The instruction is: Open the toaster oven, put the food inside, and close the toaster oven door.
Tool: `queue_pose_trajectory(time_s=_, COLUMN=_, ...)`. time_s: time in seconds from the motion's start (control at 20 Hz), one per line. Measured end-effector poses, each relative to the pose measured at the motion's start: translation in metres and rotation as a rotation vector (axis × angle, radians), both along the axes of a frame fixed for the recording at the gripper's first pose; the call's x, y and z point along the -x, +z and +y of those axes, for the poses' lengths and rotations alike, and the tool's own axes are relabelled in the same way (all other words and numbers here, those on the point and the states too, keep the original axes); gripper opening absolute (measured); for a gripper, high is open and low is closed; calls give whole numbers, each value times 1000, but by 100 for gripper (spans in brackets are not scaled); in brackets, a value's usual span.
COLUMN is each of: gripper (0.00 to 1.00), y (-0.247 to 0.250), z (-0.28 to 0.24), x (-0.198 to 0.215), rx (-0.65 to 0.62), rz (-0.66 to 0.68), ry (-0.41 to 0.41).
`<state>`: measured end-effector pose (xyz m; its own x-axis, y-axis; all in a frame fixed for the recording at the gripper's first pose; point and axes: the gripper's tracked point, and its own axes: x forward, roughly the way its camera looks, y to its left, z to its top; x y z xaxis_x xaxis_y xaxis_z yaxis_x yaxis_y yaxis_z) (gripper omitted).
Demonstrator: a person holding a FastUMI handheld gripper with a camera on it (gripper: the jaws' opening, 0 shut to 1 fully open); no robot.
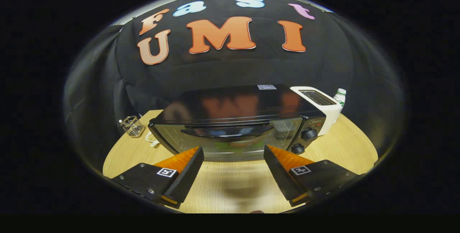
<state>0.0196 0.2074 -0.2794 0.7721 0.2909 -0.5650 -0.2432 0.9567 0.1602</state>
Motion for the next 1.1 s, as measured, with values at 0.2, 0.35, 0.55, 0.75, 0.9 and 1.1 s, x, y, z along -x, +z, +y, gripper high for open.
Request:
queue_pose_trajectory(time_s=0.2, gripper=99, y=18, z=-1, x=0, rx=-20, rz=-28, ry=4)
queue_pose_trajectory(time_s=0.35, gripper=99, y=43, z=-11, x=-1, rx=-42, rz=-61, ry=-6)
queue_pose_trajectory(time_s=0.55, gripper=99, y=86, z=-39, x=-9, rx=-25, rz=-143, ry=-17)
queue_pose_trajectory(time_s=0.75, gripper=99, y=138, z=-79, x=-18, rx=3, rz=-235, ry=-41)
queue_pose_trajectory(time_s=0.9, gripper=99, y=184, z=-111, x=-21, rx=-10, rz=-307, ry=-60)
queue_pose_trajectory(time_s=1.1, gripper=99, y=241, z=-162, x=-18, rx=-11, rz=-390, ry=-99)
